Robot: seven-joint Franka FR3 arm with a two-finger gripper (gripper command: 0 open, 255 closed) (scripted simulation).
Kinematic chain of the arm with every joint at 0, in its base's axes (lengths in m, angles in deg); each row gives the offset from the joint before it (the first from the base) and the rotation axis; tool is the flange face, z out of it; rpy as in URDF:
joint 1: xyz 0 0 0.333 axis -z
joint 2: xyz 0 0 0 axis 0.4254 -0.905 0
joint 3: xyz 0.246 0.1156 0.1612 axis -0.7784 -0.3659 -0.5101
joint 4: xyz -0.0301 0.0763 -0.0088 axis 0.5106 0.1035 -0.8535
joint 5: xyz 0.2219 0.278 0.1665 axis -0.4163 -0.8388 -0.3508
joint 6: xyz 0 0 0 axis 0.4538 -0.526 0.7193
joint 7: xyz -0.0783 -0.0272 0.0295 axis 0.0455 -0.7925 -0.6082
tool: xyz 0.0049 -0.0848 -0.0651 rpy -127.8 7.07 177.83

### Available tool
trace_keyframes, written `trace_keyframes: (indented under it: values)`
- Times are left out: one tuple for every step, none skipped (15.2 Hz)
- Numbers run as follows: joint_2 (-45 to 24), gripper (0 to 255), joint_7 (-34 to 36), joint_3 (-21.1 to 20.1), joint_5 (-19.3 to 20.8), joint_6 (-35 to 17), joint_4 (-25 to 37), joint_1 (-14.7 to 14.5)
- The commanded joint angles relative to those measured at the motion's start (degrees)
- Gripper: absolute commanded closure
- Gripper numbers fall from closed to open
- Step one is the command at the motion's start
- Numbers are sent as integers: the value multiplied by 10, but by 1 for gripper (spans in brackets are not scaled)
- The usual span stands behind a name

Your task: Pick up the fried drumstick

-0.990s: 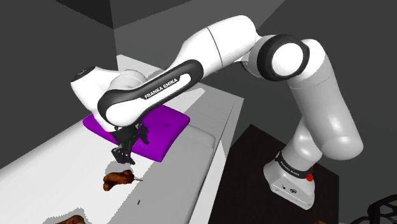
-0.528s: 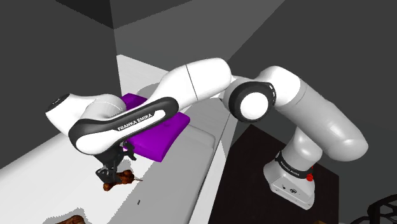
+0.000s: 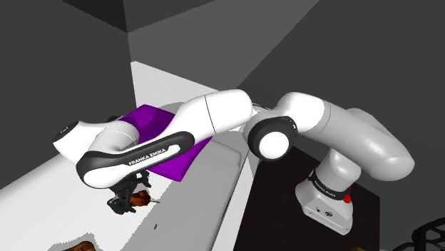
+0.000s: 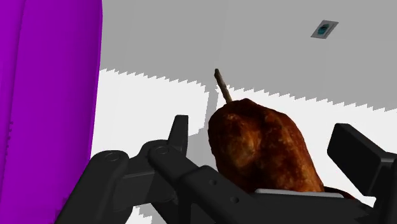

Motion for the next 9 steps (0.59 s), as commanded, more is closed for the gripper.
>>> trace_keyframes:
  values:
    - [-3,0,0,0,0,-1,3,-1]
    - [-1,255,0,0,0,-2,0,0]
    - [-1,255,0,0,0,-2,0,0]
    - [-1,255,0,0,0,-3,-1,0]
    - [-1,255,0,0,0,-2,-1,0]
    - [-1,255,0,0,0,-3,-1,0]
    - [-1,255,0,0,0,-3,-2,1]
    - [-1,255,0,0,0,-3,-2,1]
    - [0,255,0,0,0,-3,-3,1]
